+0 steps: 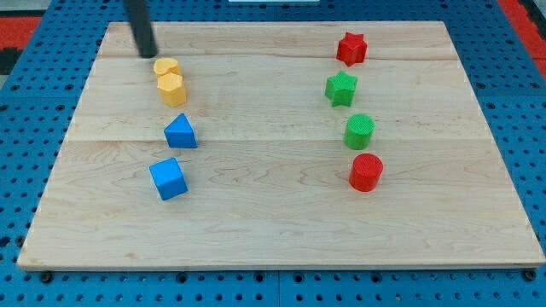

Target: Separate the yellow heart and yellow hexagon from each other

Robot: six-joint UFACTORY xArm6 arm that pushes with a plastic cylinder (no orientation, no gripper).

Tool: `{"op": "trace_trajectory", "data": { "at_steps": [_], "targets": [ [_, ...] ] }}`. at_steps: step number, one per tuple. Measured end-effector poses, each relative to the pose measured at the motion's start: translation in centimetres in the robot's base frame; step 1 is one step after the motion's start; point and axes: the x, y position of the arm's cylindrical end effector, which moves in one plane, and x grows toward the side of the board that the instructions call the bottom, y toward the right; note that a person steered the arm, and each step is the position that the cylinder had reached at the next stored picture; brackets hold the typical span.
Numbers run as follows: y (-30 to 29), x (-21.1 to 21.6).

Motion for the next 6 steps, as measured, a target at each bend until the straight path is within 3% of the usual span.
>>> {"op": "trace_trajectory", "data": {
  "at_steps": [1,3,5,6],
  "targets": [
    [-0.8,5.4],
    [6.5,4.2],
    [6.2,-0.1],
    [4.8,0.8]
  ]
}}
